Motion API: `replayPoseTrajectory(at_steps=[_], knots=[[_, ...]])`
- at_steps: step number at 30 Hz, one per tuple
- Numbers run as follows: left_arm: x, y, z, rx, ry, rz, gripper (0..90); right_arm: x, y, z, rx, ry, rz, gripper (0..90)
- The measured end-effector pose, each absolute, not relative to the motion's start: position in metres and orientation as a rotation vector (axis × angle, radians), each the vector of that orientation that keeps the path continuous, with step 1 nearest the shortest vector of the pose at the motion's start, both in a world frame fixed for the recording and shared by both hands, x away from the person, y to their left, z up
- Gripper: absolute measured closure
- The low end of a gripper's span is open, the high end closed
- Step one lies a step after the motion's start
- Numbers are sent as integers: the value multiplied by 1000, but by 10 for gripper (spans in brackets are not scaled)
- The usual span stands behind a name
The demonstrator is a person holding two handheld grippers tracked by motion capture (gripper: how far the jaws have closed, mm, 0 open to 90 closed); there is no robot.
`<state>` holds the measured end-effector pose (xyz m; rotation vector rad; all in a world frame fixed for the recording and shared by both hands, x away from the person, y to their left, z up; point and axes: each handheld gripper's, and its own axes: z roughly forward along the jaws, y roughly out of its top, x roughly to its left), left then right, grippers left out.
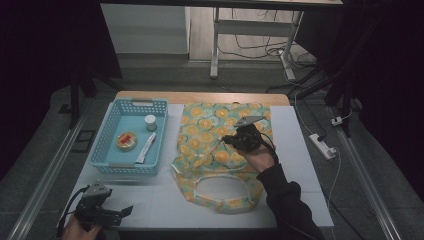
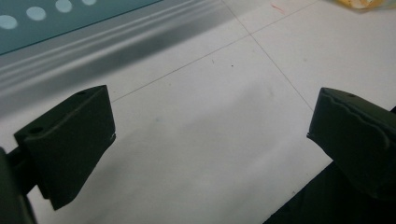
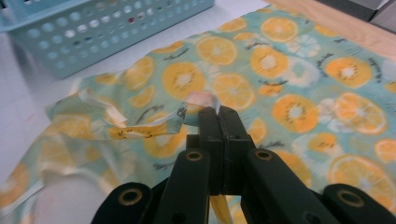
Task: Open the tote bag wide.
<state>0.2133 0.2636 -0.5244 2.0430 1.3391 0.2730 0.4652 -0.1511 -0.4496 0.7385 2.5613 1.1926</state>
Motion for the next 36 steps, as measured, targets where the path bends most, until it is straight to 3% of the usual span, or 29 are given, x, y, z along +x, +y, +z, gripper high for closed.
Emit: replayPoseTrajectory(at_steps=[15,33,35,36], knots=[[214,264,-525,2040,1345,265,10,517,-145,-465,818,2527,1151,895],[214,265,-525,2035,1345,262,12,543,-141,-513,876,2587,1017,886],[214,265,-525,2035,1344,262,12,542,-142,-514,879,2591,1021,869],[214,265,-525,2035,1344,263,12,542,-142,-510,890,2585,1037,795]])
